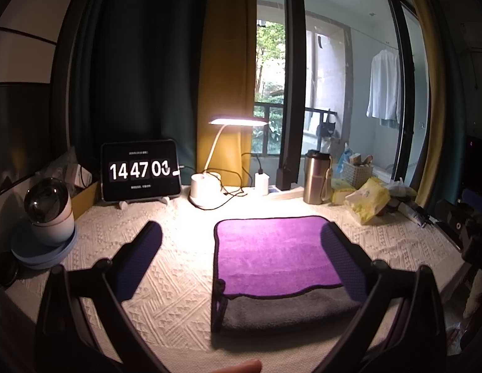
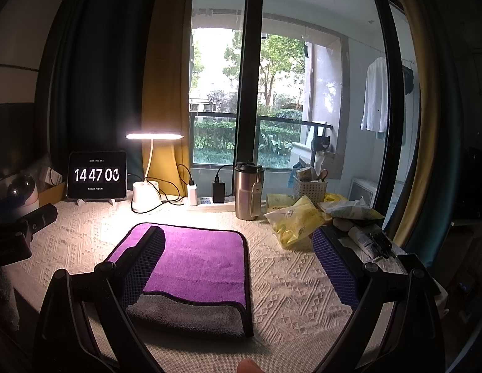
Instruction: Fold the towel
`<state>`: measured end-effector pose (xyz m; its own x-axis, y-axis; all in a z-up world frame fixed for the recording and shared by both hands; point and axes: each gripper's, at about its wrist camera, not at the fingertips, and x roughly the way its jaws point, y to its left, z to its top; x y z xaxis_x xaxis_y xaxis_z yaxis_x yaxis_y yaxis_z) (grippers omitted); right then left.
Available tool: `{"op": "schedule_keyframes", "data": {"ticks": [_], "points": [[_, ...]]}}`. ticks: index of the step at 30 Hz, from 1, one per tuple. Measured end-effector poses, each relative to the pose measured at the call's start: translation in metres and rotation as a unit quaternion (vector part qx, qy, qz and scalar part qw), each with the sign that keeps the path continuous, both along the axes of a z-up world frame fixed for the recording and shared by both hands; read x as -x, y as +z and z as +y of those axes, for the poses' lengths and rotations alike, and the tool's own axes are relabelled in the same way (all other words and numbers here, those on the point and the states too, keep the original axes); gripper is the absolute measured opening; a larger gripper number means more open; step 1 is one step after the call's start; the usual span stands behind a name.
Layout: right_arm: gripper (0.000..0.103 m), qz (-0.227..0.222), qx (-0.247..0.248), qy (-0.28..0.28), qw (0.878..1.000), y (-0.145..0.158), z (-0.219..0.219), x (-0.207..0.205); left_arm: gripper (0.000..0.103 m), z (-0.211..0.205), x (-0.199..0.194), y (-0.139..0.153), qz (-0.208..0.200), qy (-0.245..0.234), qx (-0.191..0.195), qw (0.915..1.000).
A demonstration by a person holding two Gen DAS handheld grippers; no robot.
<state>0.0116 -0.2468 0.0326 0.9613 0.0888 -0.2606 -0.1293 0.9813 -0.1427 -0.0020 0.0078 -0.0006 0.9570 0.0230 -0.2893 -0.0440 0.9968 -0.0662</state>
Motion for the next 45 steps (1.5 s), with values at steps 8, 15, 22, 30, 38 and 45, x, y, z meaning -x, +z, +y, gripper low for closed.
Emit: {"op": "schedule_keyframes", "data": {"ticks": [8, 15, 22, 30, 38, 45], "points": [[0.098, 0.021, -0.004, 0.004, 1.0, -0.012, -0.001, -0.009, 0.103, -0.003, -0.009, -0.011, 0.018, -0.002, -0.005, 0.9998], [0.094, 0.065, -0.015, 0.013, 0.998, -0.032, -0.004, -0.028, 0.103, -0.005, -0.031, -0.036, 0.071, -0.005, -0.006, 0.9974], [0.088, 0.109, -0.017, 0.017, 0.994, -0.053, -0.005, -0.049, 0.102, -0.009, -0.056, -0.065, 0.13, -0.018, 0.0, 0.9914], [0.077, 0.168, -0.02, 0.024, 0.985, -0.082, -0.011, -0.079, 0.102, -0.014, -0.084, -0.095, 0.189, -0.025, -0.011, 0.9816], [0.064, 0.243, -0.033, 0.036, 0.969, -0.116, -0.022, -0.108, 0.086, -0.008, -0.108, -0.12, 0.245, -0.031, 0.008, 0.9691], [0.051, 0.274, -0.022, 0.043, 0.96, -0.132, -0.023, -0.115, 0.062, -0.006, -0.115, -0.137, 0.28, -0.042, 0.019, 0.9589]]}}
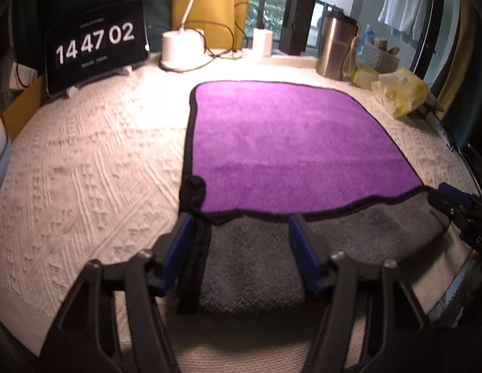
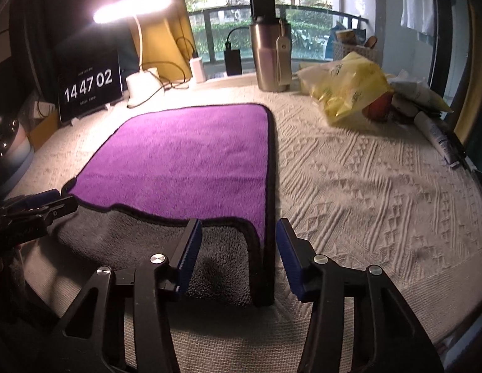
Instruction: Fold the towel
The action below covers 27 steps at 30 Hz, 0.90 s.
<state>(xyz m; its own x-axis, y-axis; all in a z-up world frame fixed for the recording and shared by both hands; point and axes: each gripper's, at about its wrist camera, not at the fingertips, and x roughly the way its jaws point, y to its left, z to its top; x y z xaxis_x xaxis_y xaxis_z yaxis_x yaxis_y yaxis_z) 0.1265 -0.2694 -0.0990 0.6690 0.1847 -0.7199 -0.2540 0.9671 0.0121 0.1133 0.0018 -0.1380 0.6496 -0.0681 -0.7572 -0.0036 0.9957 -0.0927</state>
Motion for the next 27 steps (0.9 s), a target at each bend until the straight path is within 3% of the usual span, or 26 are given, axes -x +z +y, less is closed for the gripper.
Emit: {"op": "schedule_keyframes", "data": {"ticks": [7, 14, 19, 27], "points": [[0.039, 0.01, 0.019, 0.014, 1.0, -0.009, 0.007, 0.001, 0.047, 0.001, 0.005, 0.0, -0.006, -0.002, -0.009, 0.9999], [0.007, -0.005, 0.048, 0.013, 0.999, -0.01, 0.012, 0.004, 0.024, -0.006, 0.011, 0.003, -0.018, -0.02, -0.019, 0.9995], [0.005, -0.026, 0.059, 0.013, 0.998, -0.002, 0.011, 0.009, 0.018, -0.006, 0.015, 0.007, -0.027, -0.023, -0.01, 0.9993], [0.005, -0.066, 0.058, 0.013, 0.996, 0.02, 0.014, 0.012, 0.018, -0.003, 0.016, 0.03, -0.057, -0.021, -0.005, 0.9981]]}}
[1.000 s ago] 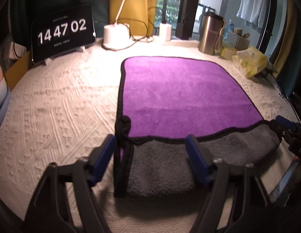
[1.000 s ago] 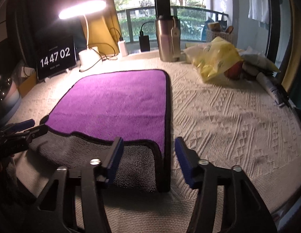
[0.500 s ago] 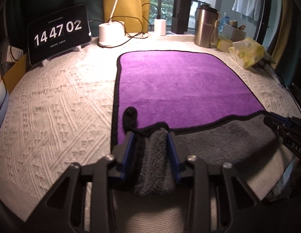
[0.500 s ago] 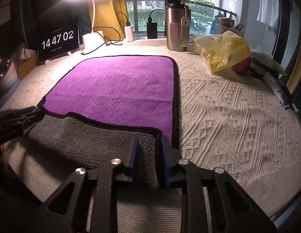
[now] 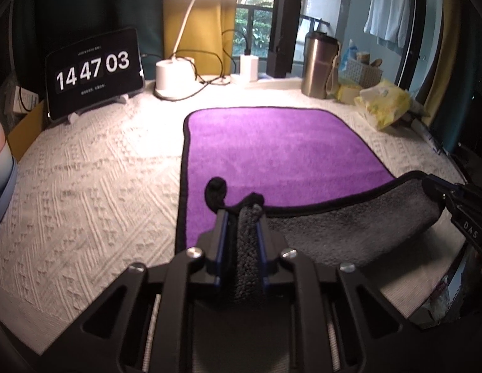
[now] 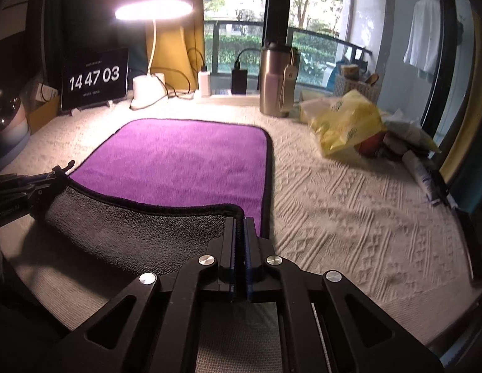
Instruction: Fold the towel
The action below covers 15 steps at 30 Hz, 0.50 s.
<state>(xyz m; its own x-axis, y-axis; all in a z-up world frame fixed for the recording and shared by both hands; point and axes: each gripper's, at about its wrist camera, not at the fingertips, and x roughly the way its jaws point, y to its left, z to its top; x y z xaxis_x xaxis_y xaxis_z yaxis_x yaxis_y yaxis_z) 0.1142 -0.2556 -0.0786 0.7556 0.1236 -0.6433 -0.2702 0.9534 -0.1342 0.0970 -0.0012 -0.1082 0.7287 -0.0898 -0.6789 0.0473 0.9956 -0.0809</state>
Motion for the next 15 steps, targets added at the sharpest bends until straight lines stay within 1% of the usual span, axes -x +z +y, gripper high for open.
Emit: {"op": "schedule_keyframes", "data": {"ticks": [8, 15], "points": [[0.005, -0.033, -0.01, 0.003, 0.999, 0.02, 0.002, -0.004, 0.018, 0.003, -0.002, 0.025, -0.035, 0.003, 0.001, 0.9994], [0.005, -0.075, -0.018, 0.007, 0.997, 0.046, 0.006, -0.014, 0.018, 0.007, -0.01, 0.051, -0.074, 0.01, -0.001, 0.9972]]}}
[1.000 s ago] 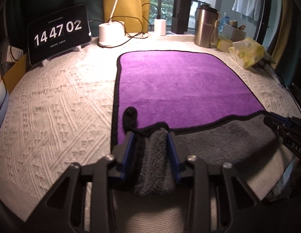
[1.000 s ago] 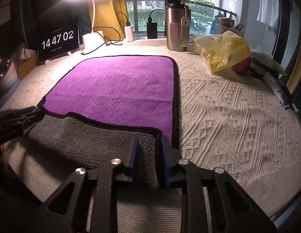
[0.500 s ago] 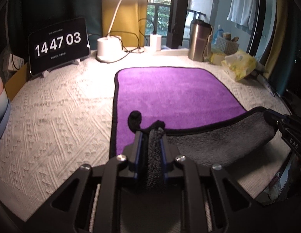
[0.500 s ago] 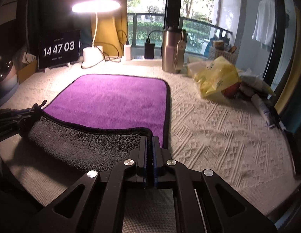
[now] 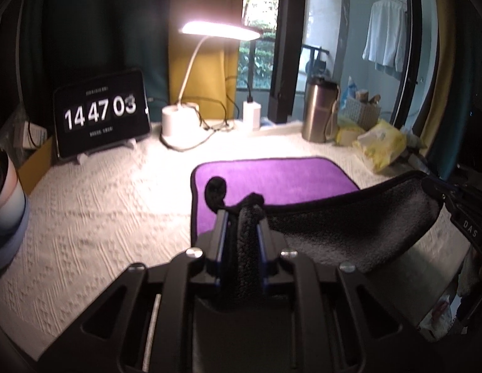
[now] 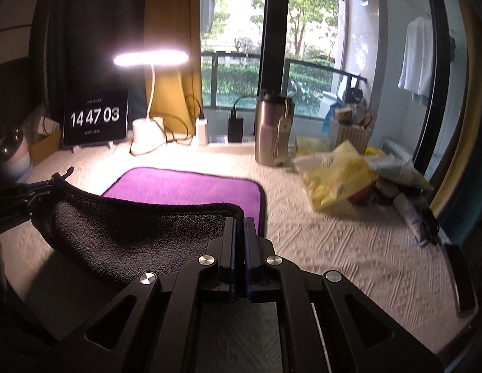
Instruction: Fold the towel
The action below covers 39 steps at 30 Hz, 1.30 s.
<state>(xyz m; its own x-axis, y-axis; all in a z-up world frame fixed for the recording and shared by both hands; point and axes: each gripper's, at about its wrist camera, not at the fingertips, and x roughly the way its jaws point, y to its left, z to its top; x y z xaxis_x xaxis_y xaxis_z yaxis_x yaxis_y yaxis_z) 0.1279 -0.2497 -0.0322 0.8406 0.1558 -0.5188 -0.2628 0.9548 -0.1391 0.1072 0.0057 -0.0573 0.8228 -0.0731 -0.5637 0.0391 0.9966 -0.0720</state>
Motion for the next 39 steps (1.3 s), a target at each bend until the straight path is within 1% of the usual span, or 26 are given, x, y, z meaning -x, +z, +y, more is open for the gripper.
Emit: {"op": "schedule_keyframes", "data": {"ticks": [8, 17, 30, 39], "points": [[0.005, -0.035, -0.01, 0.001, 0.999, 0.021, 0.002, -0.018, 0.018, 0.005, -0.018, 0.024, -0.035, 0.005, -0.004, 0.9994], [0.005, -0.052, -0.015, 0.004, 0.999, 0.031, 0.004, -0.048, 0.018, 0.007, -0.049, 0.041, -0.061, 0.013, -0.007, 0.998], [0.005, -0.065, -0.018, 0.011, 0.998, 0.035, 0.011, -0.095, 0.018, 0.01, -0.094, 0.044, -0.071, 0.027, -0.007, 0.9971], [0.005, -0.06, -0.018, 0.008, 0.998, 0.029, 0.013, -0.129, 0.018, 0.01, -0.128, 0.038, -0.066, 0.029, -0.006, 0.9974]]}}
